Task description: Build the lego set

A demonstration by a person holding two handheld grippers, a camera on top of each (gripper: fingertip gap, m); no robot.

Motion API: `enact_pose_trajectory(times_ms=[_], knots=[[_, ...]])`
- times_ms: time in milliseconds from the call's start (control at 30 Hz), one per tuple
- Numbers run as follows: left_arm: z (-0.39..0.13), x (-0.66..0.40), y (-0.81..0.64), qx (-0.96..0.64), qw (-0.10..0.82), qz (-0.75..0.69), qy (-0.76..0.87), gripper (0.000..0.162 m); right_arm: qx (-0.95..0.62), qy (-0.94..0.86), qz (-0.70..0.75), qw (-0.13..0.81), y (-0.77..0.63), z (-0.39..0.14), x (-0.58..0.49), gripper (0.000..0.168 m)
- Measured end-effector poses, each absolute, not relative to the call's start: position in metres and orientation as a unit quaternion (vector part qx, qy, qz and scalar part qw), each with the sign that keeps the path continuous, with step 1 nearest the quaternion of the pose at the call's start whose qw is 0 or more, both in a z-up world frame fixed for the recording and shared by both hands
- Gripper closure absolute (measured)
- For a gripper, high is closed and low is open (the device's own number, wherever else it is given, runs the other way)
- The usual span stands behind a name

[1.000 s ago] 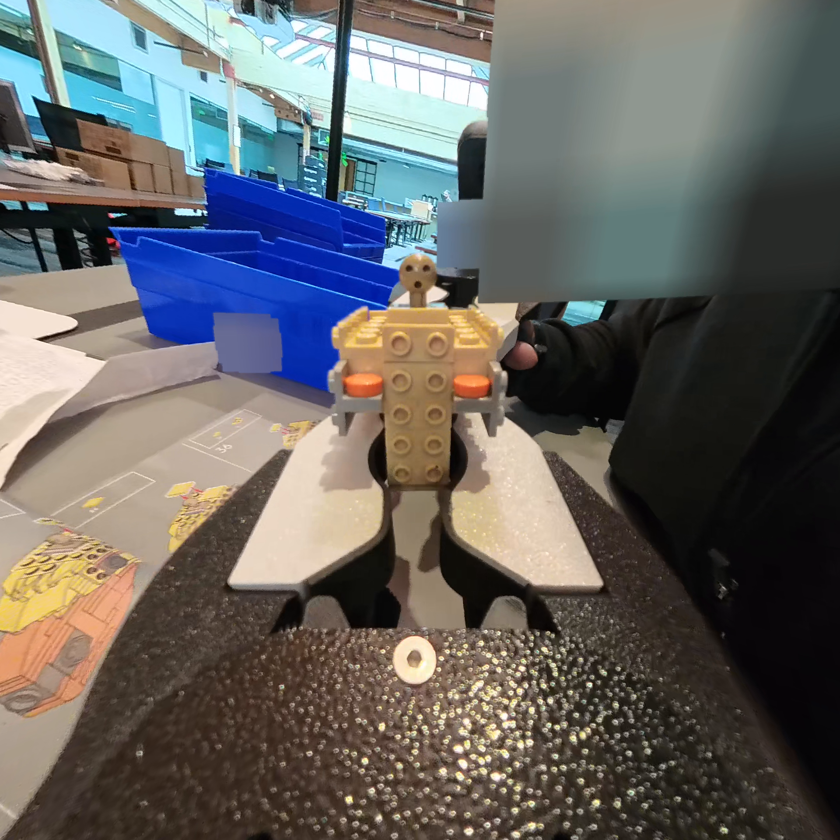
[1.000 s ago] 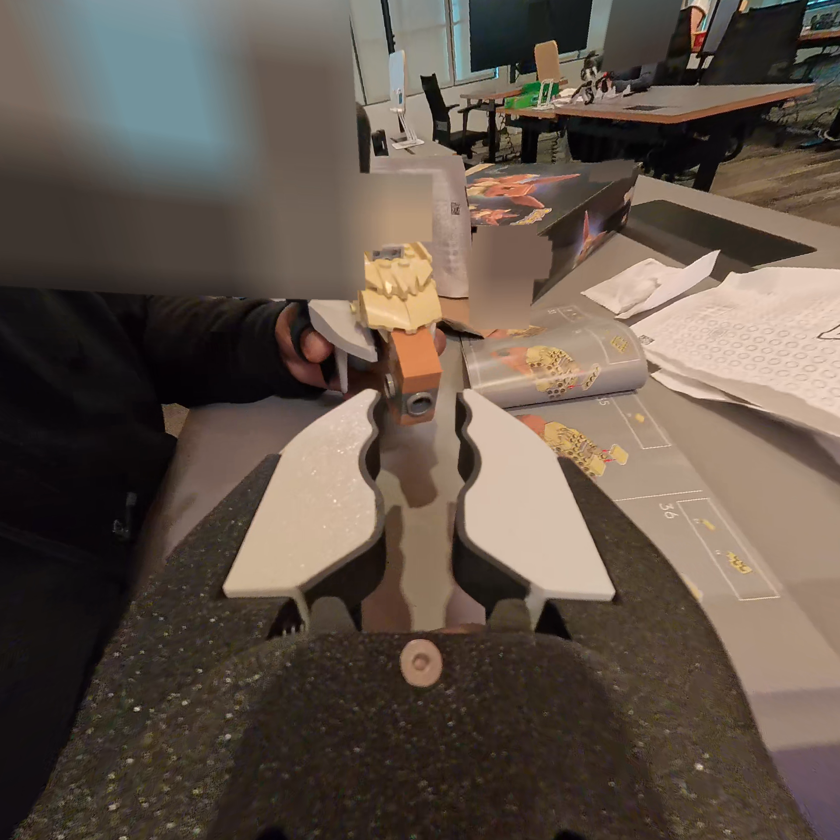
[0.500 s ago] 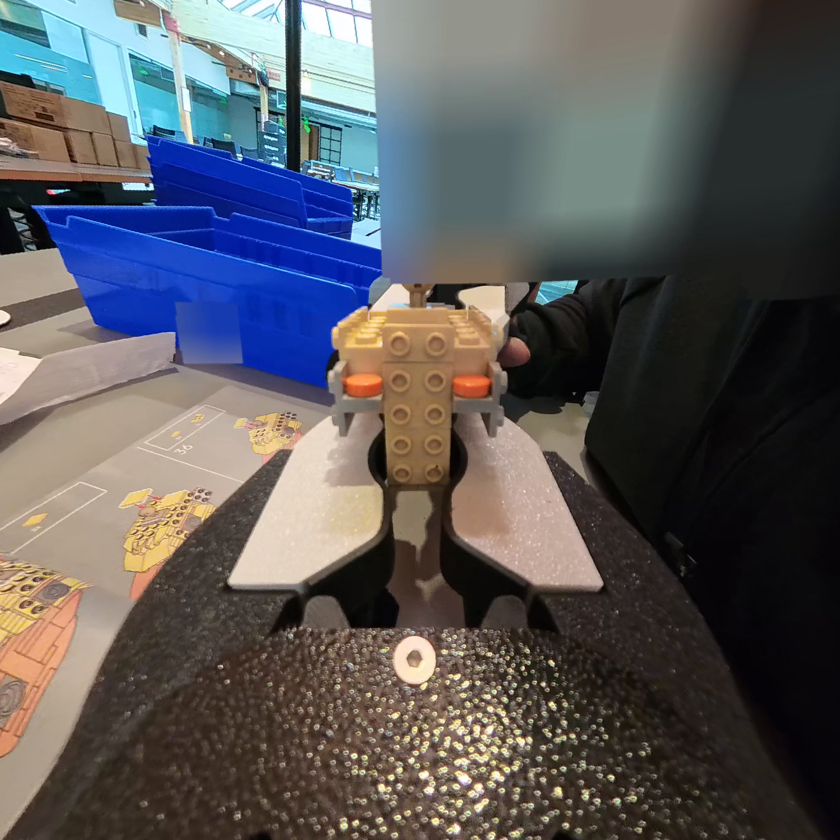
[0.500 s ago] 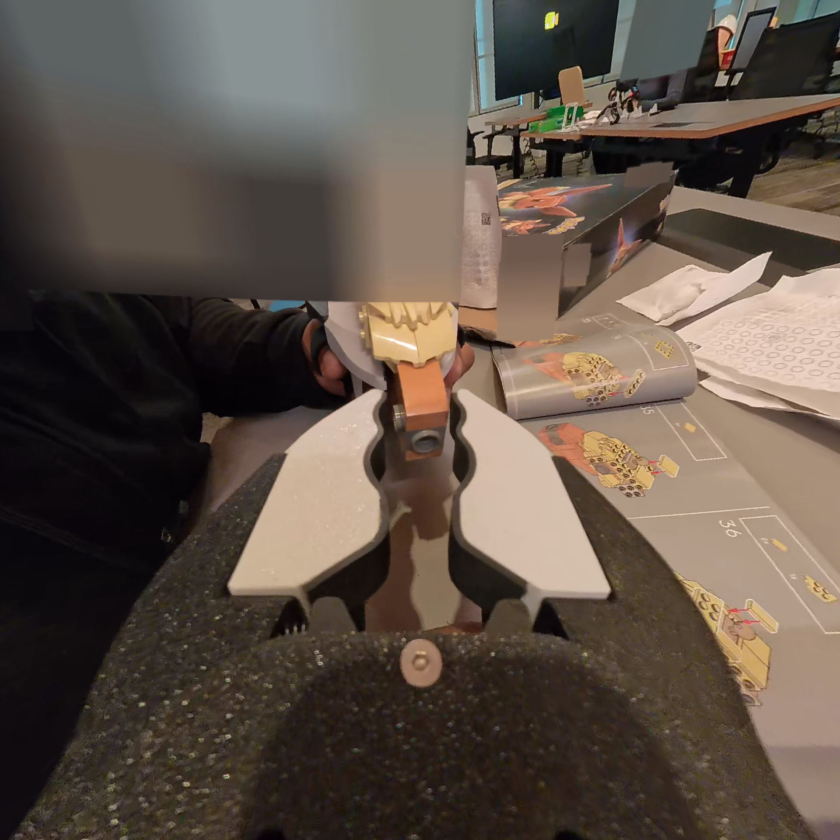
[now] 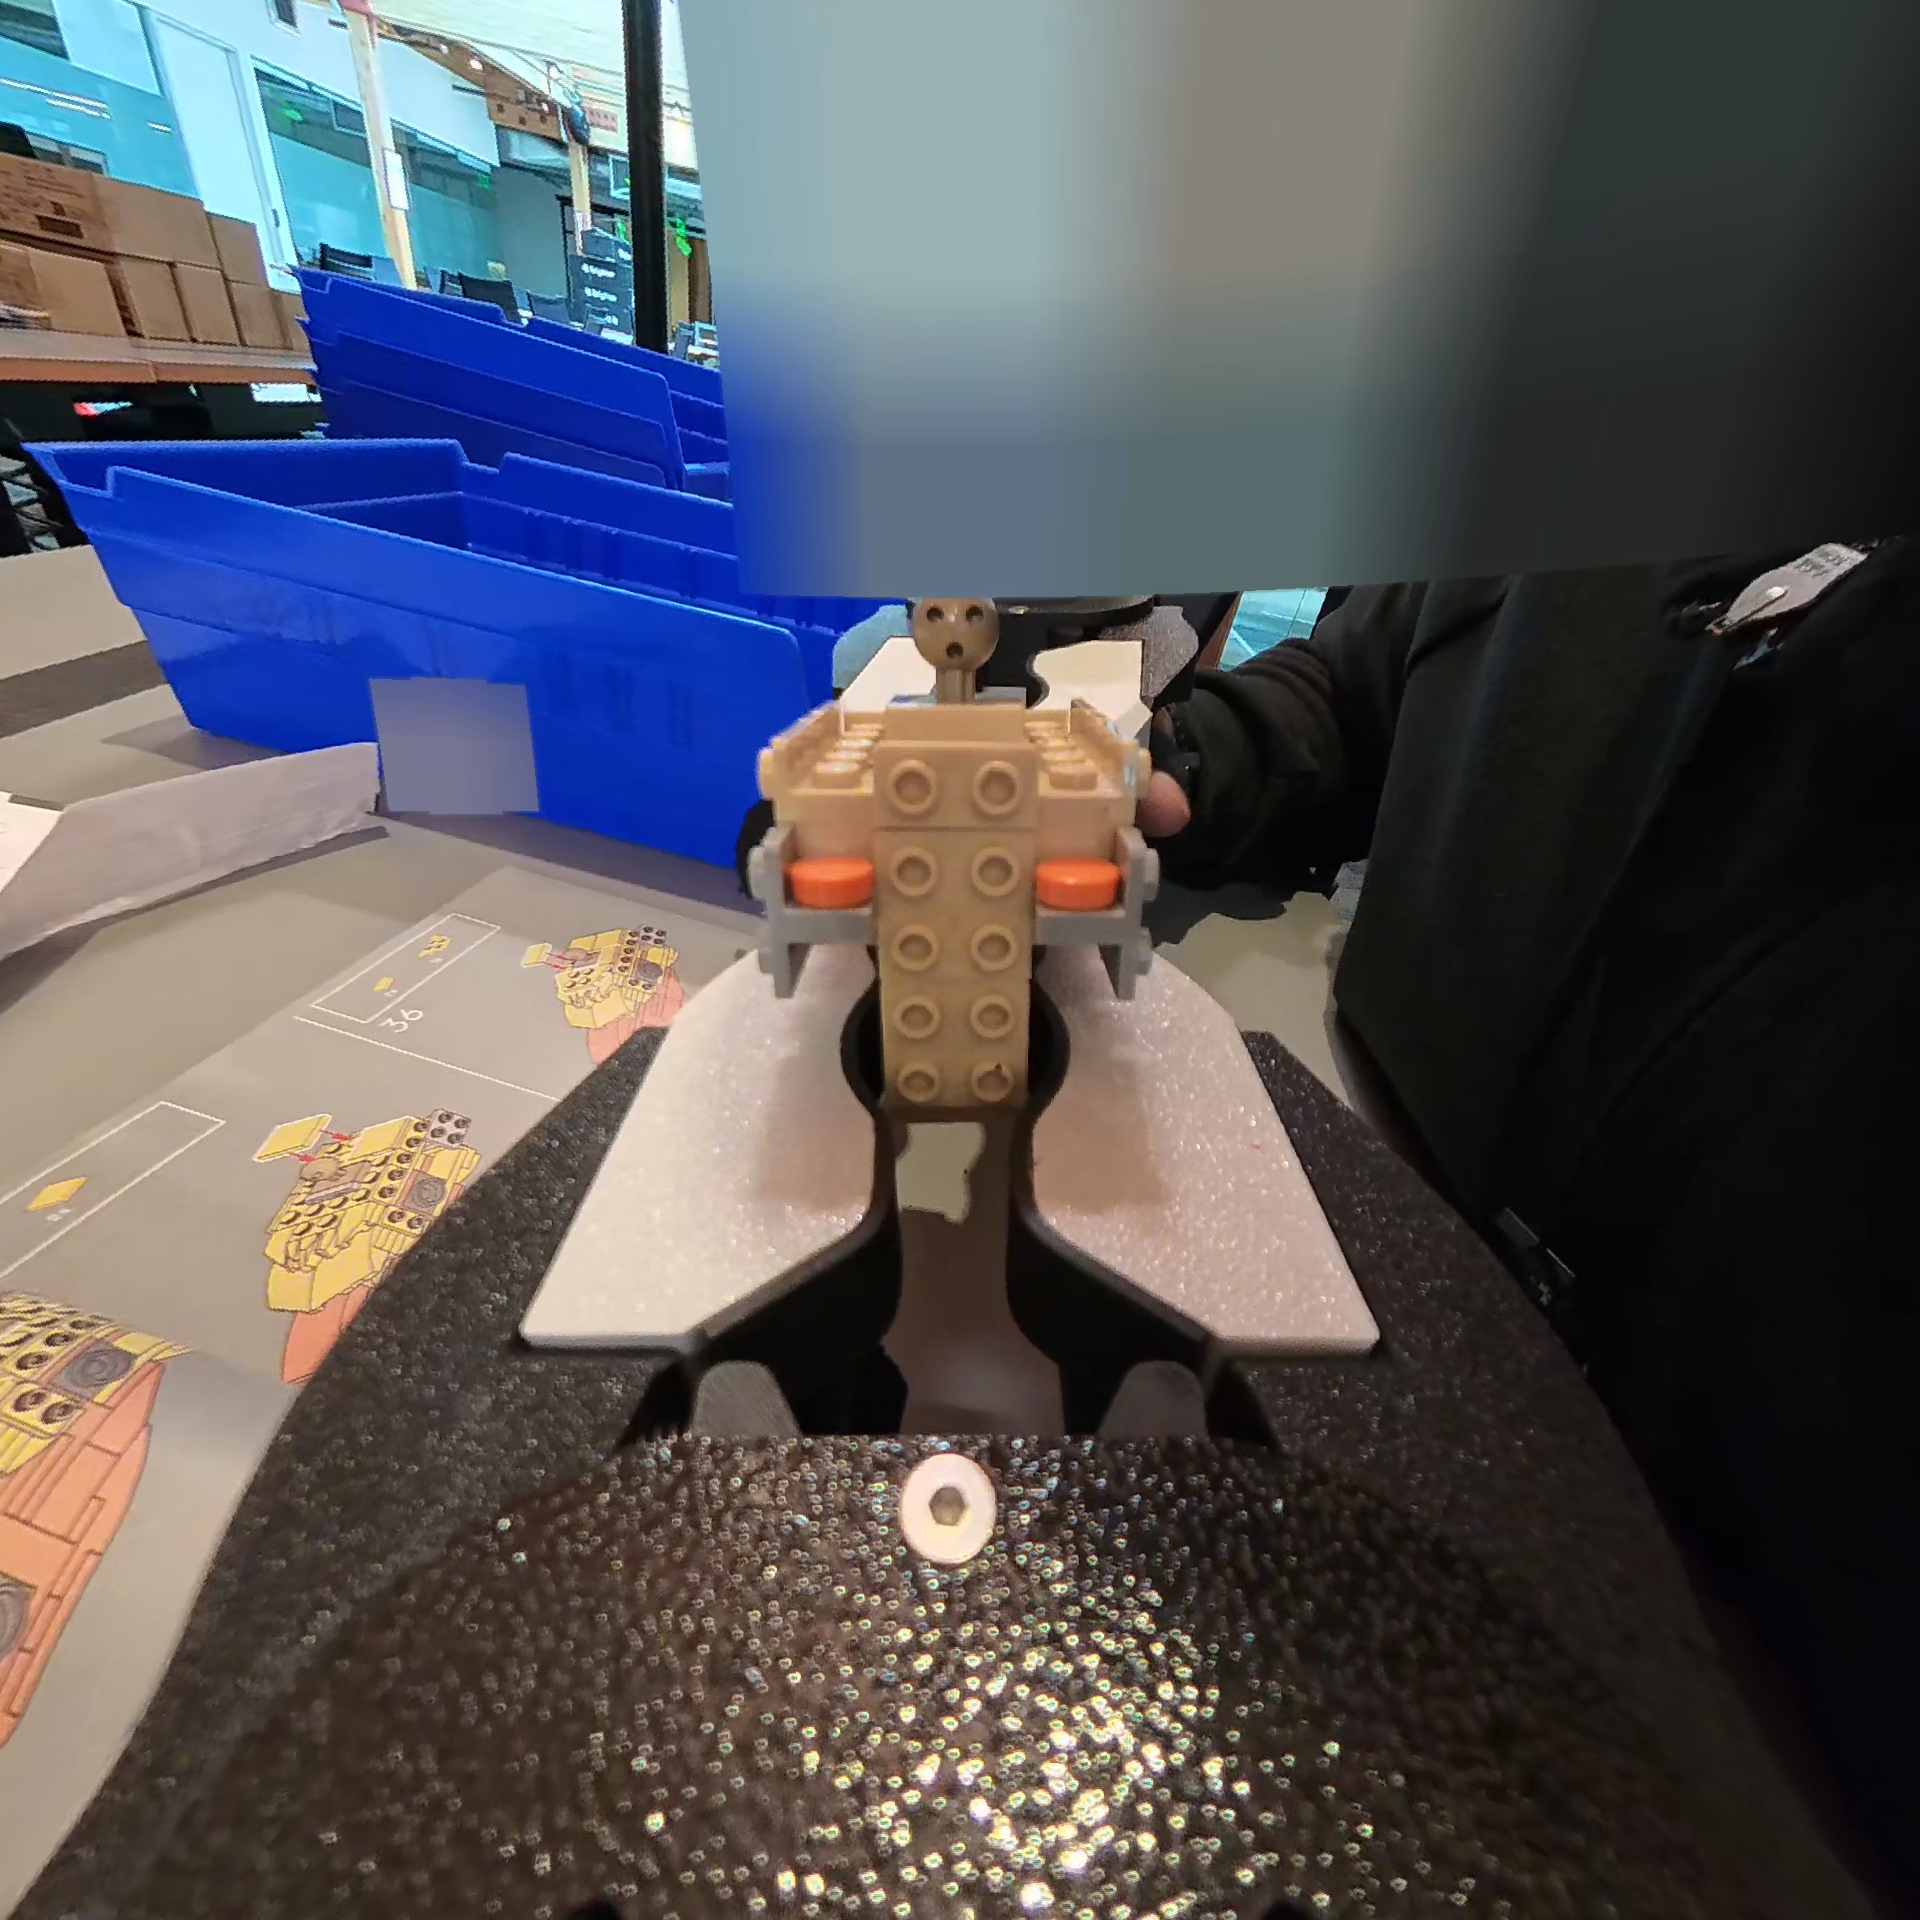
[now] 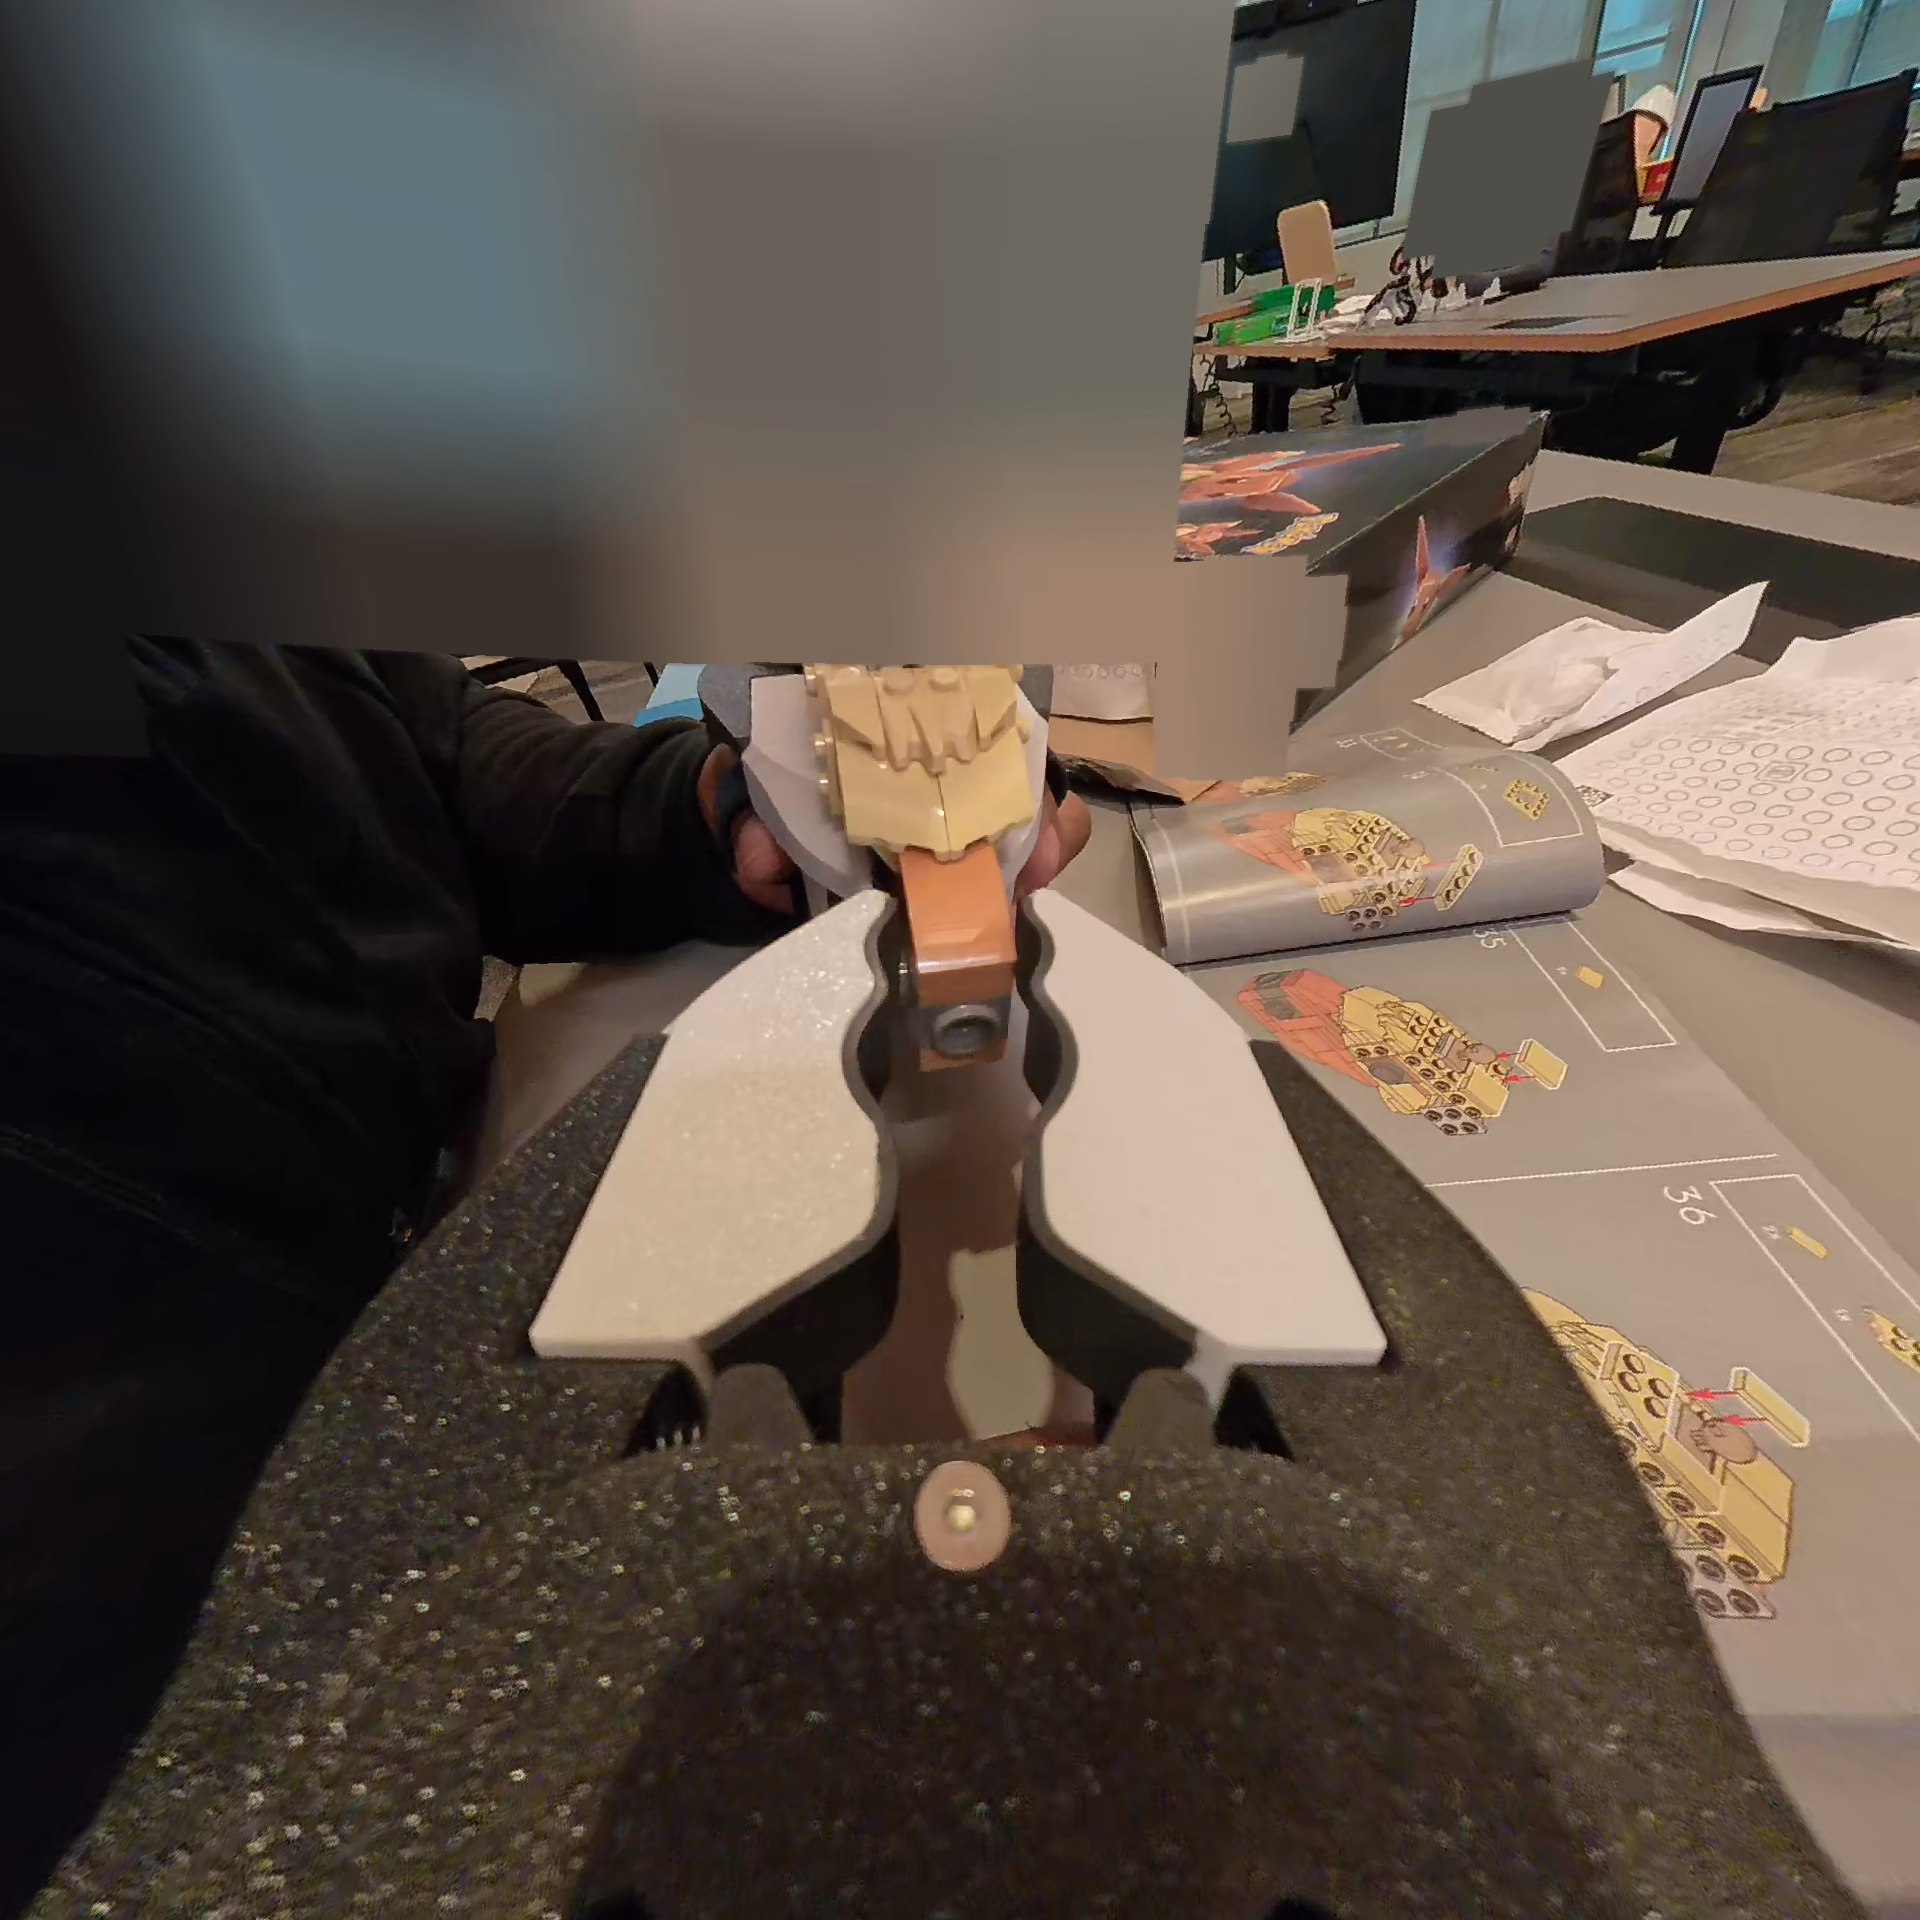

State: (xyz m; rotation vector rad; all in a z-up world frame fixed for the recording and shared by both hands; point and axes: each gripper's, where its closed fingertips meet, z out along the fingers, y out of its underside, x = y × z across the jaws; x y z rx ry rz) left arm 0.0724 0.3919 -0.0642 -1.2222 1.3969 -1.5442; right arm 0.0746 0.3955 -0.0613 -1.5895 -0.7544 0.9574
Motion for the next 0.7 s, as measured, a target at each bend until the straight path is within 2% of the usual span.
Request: enact_pose_trajectory(times_ms=[200,400,500,700], knots=[[-0.064,0.073,0.392,-0.476,0.355,-0.597,0.540,0.142,-0.658,-0.316,0.416,0.542,0.394,-0.060,0.075,0.149],[-0.073,0.072,0.392,-0.498,0.316,-0.595,0.546,0.136,-0.660,-0.317,0.425,0.532,0.392,-0.063,0.076,0.151],[-0.081,0.070,0.392,-0.507,0.307,-0.572,0.567,0.131,-0.669,-0.326,0.412,0.526,0.391,-0.068,0.076,0.151],[-0.111,0.061,0.385,-0.517,0.266,-0.497,0.645,0.131,-0.693,-0.336,0.403,0.495,0.387,-0.081,0.077,0.151]])
